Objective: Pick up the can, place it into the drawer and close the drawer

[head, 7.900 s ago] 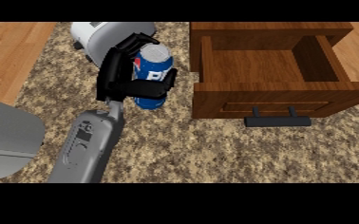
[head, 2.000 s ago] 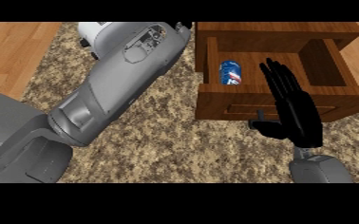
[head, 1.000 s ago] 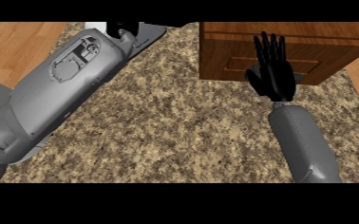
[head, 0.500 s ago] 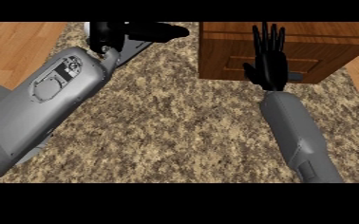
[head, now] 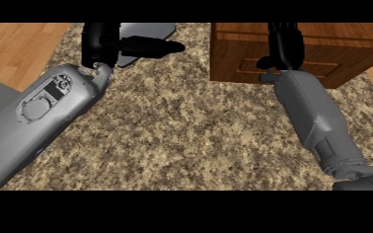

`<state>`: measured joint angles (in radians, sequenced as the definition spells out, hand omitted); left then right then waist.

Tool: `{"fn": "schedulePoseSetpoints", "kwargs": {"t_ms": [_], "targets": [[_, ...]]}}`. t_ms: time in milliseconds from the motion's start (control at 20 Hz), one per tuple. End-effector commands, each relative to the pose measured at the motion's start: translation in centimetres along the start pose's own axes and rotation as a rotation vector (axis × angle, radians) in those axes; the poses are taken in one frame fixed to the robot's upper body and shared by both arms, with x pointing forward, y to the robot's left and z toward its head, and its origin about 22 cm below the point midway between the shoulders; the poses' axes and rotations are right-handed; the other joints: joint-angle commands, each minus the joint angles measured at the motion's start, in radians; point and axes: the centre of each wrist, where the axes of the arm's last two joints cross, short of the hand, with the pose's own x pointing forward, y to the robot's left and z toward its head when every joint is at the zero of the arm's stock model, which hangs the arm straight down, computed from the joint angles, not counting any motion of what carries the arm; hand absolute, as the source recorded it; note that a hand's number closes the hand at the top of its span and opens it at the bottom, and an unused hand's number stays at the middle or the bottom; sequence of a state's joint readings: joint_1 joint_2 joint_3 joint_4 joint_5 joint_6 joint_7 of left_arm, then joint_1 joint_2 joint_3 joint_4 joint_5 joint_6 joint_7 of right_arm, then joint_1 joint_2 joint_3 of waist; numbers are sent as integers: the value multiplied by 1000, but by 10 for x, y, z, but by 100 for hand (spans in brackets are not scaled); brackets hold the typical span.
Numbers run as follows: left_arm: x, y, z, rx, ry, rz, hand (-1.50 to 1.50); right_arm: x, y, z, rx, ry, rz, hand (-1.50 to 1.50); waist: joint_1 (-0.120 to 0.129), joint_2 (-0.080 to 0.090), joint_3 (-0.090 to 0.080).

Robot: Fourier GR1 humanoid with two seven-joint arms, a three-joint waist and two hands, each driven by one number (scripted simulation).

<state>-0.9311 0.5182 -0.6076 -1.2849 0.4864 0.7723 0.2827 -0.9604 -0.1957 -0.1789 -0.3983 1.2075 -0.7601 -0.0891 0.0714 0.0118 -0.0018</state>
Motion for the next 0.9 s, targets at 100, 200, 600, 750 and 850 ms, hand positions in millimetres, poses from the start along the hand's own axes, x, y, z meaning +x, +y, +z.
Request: {"fn": "schedulePoseSetpoints", "kwargs": {"t_ms": [100,200,600,750,850], "targets": [[-16,14,7,-8,-12,9,-150,11,-15,-29,7,8,-25,-150,18,20,3],[-29,6,23,-30,-2,-1,-150,14,-20,-36,9,25,-39,-150,34,20,4],[-20,19,21,-18,-11,-12,-150,36,-26,-47,-6,-4,-212,-150,24,13,5],[-23,14,22,-14,-18,0,-150,44,-27,-49,-31,15,-334,-150,26,19,7],[-28,19,26,-10,-21,-6,-150,46,-22,-45,-40,25,-407,-150,27,15,7]]}}
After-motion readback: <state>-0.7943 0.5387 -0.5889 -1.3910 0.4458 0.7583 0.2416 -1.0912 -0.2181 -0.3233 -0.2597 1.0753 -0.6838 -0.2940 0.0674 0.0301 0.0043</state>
